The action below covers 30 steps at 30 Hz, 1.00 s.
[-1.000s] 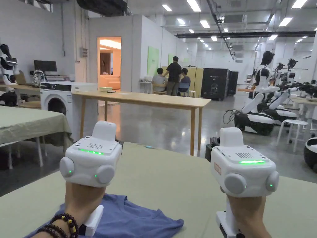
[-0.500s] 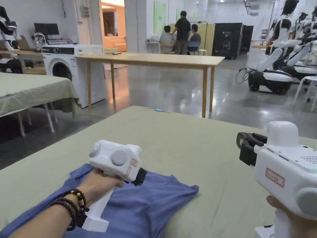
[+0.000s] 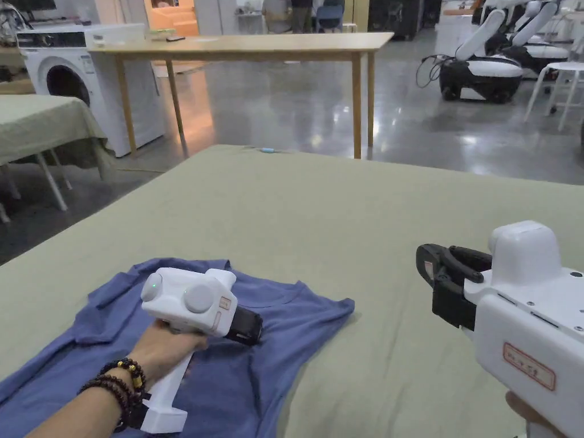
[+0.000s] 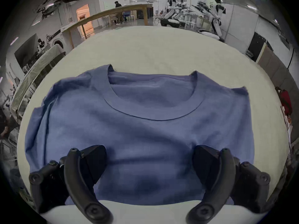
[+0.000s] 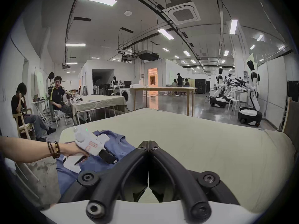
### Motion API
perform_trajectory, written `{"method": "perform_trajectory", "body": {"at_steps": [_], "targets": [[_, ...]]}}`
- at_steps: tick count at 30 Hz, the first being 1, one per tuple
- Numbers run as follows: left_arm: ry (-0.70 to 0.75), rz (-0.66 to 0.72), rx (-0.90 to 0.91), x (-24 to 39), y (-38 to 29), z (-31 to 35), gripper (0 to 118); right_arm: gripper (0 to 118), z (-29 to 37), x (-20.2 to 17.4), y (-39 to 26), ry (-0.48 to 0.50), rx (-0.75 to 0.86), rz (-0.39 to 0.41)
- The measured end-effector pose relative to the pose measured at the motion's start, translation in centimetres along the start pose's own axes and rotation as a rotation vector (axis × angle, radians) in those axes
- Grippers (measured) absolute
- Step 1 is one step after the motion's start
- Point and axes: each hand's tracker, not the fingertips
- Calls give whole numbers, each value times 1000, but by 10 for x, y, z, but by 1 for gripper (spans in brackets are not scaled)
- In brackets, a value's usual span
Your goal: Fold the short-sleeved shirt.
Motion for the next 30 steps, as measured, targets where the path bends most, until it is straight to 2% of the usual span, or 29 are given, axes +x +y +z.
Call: {"method": "perform_trajectory", "body": {"at_steps": [1, 3, 4, 5, 6, 8, 9, 14, 17, 20, 24, 30], "targets": [[-2, 2, 2, 1, -2, 7, 104, 0, -1, 0, -1, -2, -3, 2], [-11, -8, 14, 1, -5, 14, 76, 0, -1, 0, -3, -8, -10, 4], [-48, -17, 30, 1, -6, 19, 57, 0, -1, -1, -3, -9, -14, 1], [-41, -21, 36, 5, -8, 22, 22, 0, 0, -1, -3, -9, -16, -4], [-45, -29, 41, 7, -10, 27, 2, 0, 1, -2, -3, -8, -17, -7], [34, -93, 33, 12, -17, 29, 2, 0, 3, -3, -3, -9, -14, -12], [7, -109, 36, 13, -18, 30, 2, 0, 5, -4, -3, -10, -12, -12], [9, -65, 85, 15, -24, 46, 2, 0, 13, 0, 0, -24, -10, -16], [10, -87, 199, 19, -20, 76, 2, 0, 24, 5, 3, -37, -4, -12], [-77, -82, 302, 33, -6, 112, 1, 0, 38, 11, 6, -53, 11, -14], [-129, -165, 370, 88, 12, 152, 1, 0, 65, 24, 10, -82, 33, -37], [-349, -290, 461, 197, 49, 173, 1, 0, 129, 55, 13, -194, 56, -44]]}}
